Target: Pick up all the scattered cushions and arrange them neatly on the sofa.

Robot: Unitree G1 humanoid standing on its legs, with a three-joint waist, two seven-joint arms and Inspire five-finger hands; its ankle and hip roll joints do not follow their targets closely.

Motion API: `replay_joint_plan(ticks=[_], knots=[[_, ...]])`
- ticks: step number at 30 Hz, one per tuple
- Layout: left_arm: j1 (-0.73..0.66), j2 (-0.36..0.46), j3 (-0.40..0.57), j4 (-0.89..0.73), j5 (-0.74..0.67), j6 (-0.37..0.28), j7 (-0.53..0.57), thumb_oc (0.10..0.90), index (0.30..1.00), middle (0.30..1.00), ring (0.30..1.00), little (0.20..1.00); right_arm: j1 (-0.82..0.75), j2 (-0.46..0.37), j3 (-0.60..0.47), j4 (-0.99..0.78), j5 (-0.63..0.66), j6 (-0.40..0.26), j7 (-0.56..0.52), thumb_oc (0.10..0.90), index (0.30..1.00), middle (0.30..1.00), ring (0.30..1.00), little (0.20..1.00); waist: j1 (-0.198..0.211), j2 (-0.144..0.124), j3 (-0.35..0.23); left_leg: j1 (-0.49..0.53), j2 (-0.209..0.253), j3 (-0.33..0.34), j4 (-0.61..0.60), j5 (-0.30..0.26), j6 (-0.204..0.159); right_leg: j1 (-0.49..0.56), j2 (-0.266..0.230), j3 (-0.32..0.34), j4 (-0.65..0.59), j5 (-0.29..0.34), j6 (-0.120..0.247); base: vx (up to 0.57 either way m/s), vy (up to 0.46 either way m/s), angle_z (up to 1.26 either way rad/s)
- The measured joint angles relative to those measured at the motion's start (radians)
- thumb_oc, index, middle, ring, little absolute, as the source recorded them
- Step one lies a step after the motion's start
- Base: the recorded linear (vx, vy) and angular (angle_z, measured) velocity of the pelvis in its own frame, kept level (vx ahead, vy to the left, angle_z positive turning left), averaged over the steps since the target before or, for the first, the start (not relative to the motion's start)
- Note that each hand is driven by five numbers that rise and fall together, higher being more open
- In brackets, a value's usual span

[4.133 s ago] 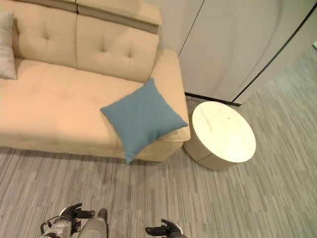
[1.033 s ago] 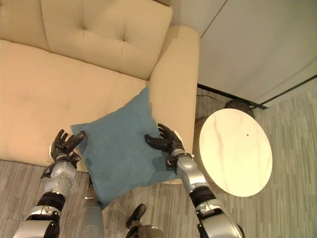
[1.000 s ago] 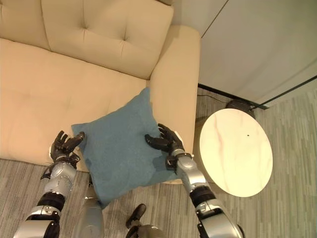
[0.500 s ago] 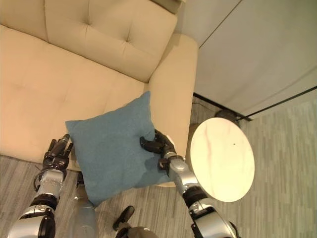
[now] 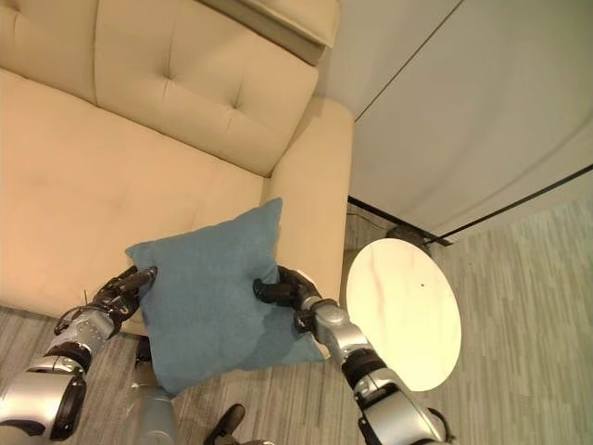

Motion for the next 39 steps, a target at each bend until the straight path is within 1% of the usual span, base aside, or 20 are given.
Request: replay_joint_plan(ticks=[2, 3, 4, 6, 10, 11, 17, 18, 22, 25, 26, 27, 28, 31, 33, 35, 36, 37, 38, 39], knots=[[-0.032, 0.004, -0.07, 0.026, 0.084, 0.007, 0.0, 0.8, 0.9, 0.9, 0.9, 0.9, -0.007, -0.001, 0.013, 0.0, -0.002, 0.004, 0.007, 0.8, 0.9, 0.9, 0.9, 0.9, -0.012, 0.013, -0.005, -0.003, -0.003, 0.006, -0.001, 0.0, 0.001, -0.009, -0.006, 0.009, 0.0, 0.006, 0.002, -0.03, 0.042, -0.1], [-0.06, 0.004, -0.106, 0.057, 0.134, 0.023, 0.0, 0.58, 0.571, 0.571, 0.571, 0.571, -0.014, 0.001, 0.015, 0.0, -0.01, 0.015, 0.014, 0.533, 0.5, 0.5, 0.5, 0.5, -0.021, 0.022, -0.009, -0.003, -0.004, 0.012, -0.001, 0.0, 0.004, -0.012, -0.009, 0.013, 0.0, 0.01, 0.001, -0.01, 0.025, -0.13], [-0.062, 0.004, -0.108, 0.061, 0.144, 0.034, -0.001, 0.4, 0.3, 0.3, 0.3, 0.3, -0.017, 0.003, 0.015, 0.0, -0.011, 0.02, 0.014, 0.4, 0.3, 0.3, 0.3, 0.3, -0.024, 0.026, -0.011, -0.002, -0.005, 0.014, -0.001, -0.001, 0.006, -0.012, -0.01, 0.014, 0.0, 0.011, 0.001, 0.0, 0.006, -0.08], [-0.057, 0.004, -0.096, 0.057, 0.158, 0.047, -0.007, 0.4, 0.3, 0.3, 0.3, 0.3, -0.022, 0.014, 0.015, 0.0, -0.032, 0.024, 0.014, 0.4, 0.3, 0.3, 0.3, 0.3, -0.031, 0.034, -0.014, 0.002, -0.005, 0.023, -0.001, -0.002, 0.01, -0.012, -0.012, 0.022, 0.0, 0.012, 0.001, 0.02, -0.019, -0.08], [-0.017, 0.005, -0.086, 0.042, 0.156, 0.048, -0.031, 0.4, 0.3, 0.3, 0.3, 0.3, -0.011, 0.021, 0.014, 0.0, -0.049, 0.028, 0.014, 0.4, 0.3, 0.3, 0.3, 0.3, -0.05, 0.03, -0.017, 0.002, -0.004, 0.025, -0.002, 0.0, 0.017, -0.01, -0.011, 0.025, 0.0, 0.012, 0.001, 0.01, -0.005, -0.01], [0.014, 0.005, -0.056, 0.041, 0.152, 0.052, -0.036, 0.4, 0.3, 0.3, 0.3, 0.3, -0.002, 0.033, 0.013, 0.001, -0.054, 0.027, 0.014, 0.4, 0.3, 0.3, 0.3, 0.3, -0.067, 0.028, -0.019, 0.002, -0.005, 0.025, -0.002, 0.0, 0.017, -0.01, -0.011, 0.025, 0.001, 0.012, 0.001, 0.0, 0.0, 0.0], [0.126, 0.004, -0.026, -0.016, 0.114, 0.054, -0.073, 0.4, 0.3, 0.3, 0.3, 0.3, 0.077, 0.076, -0.008, -0.005, -0.09, -0.006, -0.009, 0.4, 0.3, 0.3, 0.3, 0.3, -0.069, 0.029, -0.018, 0.024, -0.006, 0.032, -0.002, 0.001, 0.02, 0.008, -0.015, 0.031, 0.0, 0.008, 0.002, 0.0, -0.007, -0.02], [0.135, 0.001, -0.026, -0.02, 0.104, 0.054, -0.073, 0.4, 0.3, 0.3, 0.3, 0.3, 0.089, 0.078, -0.008, -0.007, -0.092, -0.01, -0.015, 0.4, 0.3, 0.3, 0.3, 0.3, -0.067, 0.032, -0.016, 0.03, -0.007, 0.032, -0.002, 0.001, 0.02, 0.013, -0.016, 0.032, 0.0, 0.005, 0.003, 0.02, -0.013, 0.05], [0.199, -0.025, -0.016, -0.106, 0.078, 0.055, -0.073, 0.4, 0.3, 0.3, 0.3, 0.3, 0.153, 0.072, -0.058, -0.05, -0.12, -0.029, -0.048, 0.4, 0.3, 0.3, 0.3, 0.3, -0.06, 0.071, 0.003, 0.057, -0.017, 0.031, -0.003, -0.004, 0.026, 0.045, -0.026, 0.031, 0.0, 0.001, 0.006, 0.03, -0.004, 0.04], [0.271, -0.055, -0.006, -0.234, 0.075, 0.062, -0.072, 0.4, 0.3, 0.3, 0.3, 0.3, 0.206, 0.038, -0.104, -0.107, -0.142, -0.027, -0.075, 0.4, 0.3, 0.3, 0.3, 0.3, -0.051, 0.123, 0.031, 0.1, -0.032, 0.033, -0.005, -0.008, 0.033, 0.086, -0.039, 0.031, 0.0, 0.0, 0.008, 0.02, -0.046, 0.03], [0.352, -0.068, -0.001, -0.359, 0.065, 0.066, -0.069, 0.4, 0.3, 0.3, 0.3, 0.3, 0.25, 0.009, -0.112, -0.186, -0.167, -0.019, -0.081, 0.4, 0.3, 0.3, 0.3, 0.3, -0.046, 0.154, 0.04, 0.128, -0.039, 0.041, -0.004, -0.011, 0.038, 0.111, -0.048, 0.035, 0.0, -0.001, 0.01, 0.01, -0.038, -0.01], [0.381, -0.082, 0.003, -0.39, 0.043, 0.058, -0.07, 0.4, 0.3, 0.3, 0.3, 0.3, 0.269, -0.004, -0.116, -0.205, -0.171, -0.024, -0.086, 0.4, 0.3, 0.3, 0.3, 0.3, -0.041, 0.17, 0.04, 0.142, -0.043, 0.043, -0.004, -0.012, 0.038, 0.124, -0.052, 0.035, -0.001, -0.003, 0.013, -0.02, -0.055, -0.02], [0.395, -0.102, 0.018, -0.401, 0.027, 0.056, -0.069, 0.4, 0.3, 0.3, 0.3, 0.3, 0.269, -0.012, -0.117, -0.206, -0.175, -0.024, -0.096, 0.4, 0.3, 0.3, 0.3, 0.3, -0.04, 0.189, 0.04, 0.16, -0.045, 0.043, -0.005, -0.013, 0.039, 0.143, -0.054, 0.034, -0.001, -0.004, 0.015, -0.05, -0.052, 0.0], [0.527, -0.116, 0.015, -0.61, -0.032, 0.062, -0.038, 0.4, 0.3, 0.3, 0.3, 0.3, 0.254, -0.043, -0.109, -0.234, -0.203, -0.015, -0.116, 0.4, 0.3, 0.3, 0.3, 0.3, -0.03, 0.249, 0.043, 0.19, -0.043, 0.035, -0.003, -0.011, 0.038, 0.18, -0.048, 0.026, -0.007, -0.01, 0.018, -0.15, -0.021, 0.07], [0.581, -0.154, 0.009, -0.695, -0.076, 0.058, 0.001, 0.4, 0.3, 0.3, 0.3, 0.3, 0.233, -0.09, -0.102, -0.26, -0.206, -0.013, -0.119, 0.4, 0.3, 0.3, 0.3, 0.3, -0.001, 0.316, 0.044, 0.189, -0.037, 0.023, -0.002, 0.003, 0.033, 0.19, -0.036, 0.015, -0.007, -0.012, 0.018, -0.29, 0.08, 0.25], [0.589, -0.187, 0.004, -0.723, -0.092, 0.057, 0.042, 0.4, 0.3, 0.3, 0.3, 0.3, 0.195, -0.108, -0.103, -0.26, -0.206, -0.013, -0.127, 0.4, 0.3, 0.3, 0.3, 0.3, 0.01, 0.384, 0.043, 0.16, -0.03, -0.014, -0.002, 0.033, 0.023, 0.188, -0.015, -0.024, -0.006, -0.014, 0.011, -0.29, 0.054, 0.67], [0.57, -0.222, 0.015, -0.723, -0.113, 0.056, 0.062, 0.4, 0.3, 0.3, 0.3, 0.3, 0.152, -0.123, -0.104, -0.256, -0.207, -0.013, -0.14, 0.4, 0.3, 0.3, 0.3, 0.3, 0.013, 0.443, 0.041, 0.093, -0.031, -0.034, -0.003, 0.111, -0.007, 0.167, 0.011, -0.076, 0.001, -0.014, -0.01, -0.18, -0.039, 1.11], [0.559, -0.235, 0.025, -0.723, -0.118, 0.052, 0.069, 0.4, 0.3, 0.3, 0.3, 0.3, 0.132, -0.124, -0.104, -0.256, -0.208, -0.014, -0.145, 0.4, 0.3, 0.3, 0.3, 0.3, 0.009, 0.459, 0.04, 0.056, -0.024, -0.041, -0.008, 0.156, -0.028, 0.151, 0.01, -0.112, -0.001, -0.014, -0.029, -0.18, 0.019, 1.12], [0.567, -0.237, 0.044, -0.721, -0.118, 0.044, 0.079, 0.4, 0.3, 0.3, 0.3, 0.3, 0.115, -0.116, -0.09, -0.256, -0.209, -0.018, -0.146, 0.4, 0.3, 0.3, 0.3, 0.3, 0.026, 0.461, 0.042, 0.043, -0.019, -0.018, -0.011, 0.131, -0.091, 0.143, 0.006, -0.146, 0.0, -0.007, -0.049, -0.13, 0.062, 0.55], [0.572, -0.235, 0.061, -0.708, -0.118, 0.053, 0.087, 0.4, 0.3, 0.3, 0.3, 0.3, 0.119, -0.109, -0.075, -0.259, -0.211, -0.023, -0.146, 0.4, 0.3, 0.3, 0.3, 0.3, 0.045, 0.432, 0.047, 0.057, -0.036, 0.02, 0.042, 0.058, -0.047, 0.141, -0.03, -0.156, 0.002, 0.003, -0.055, -0.17, 0.152, 0.33]])
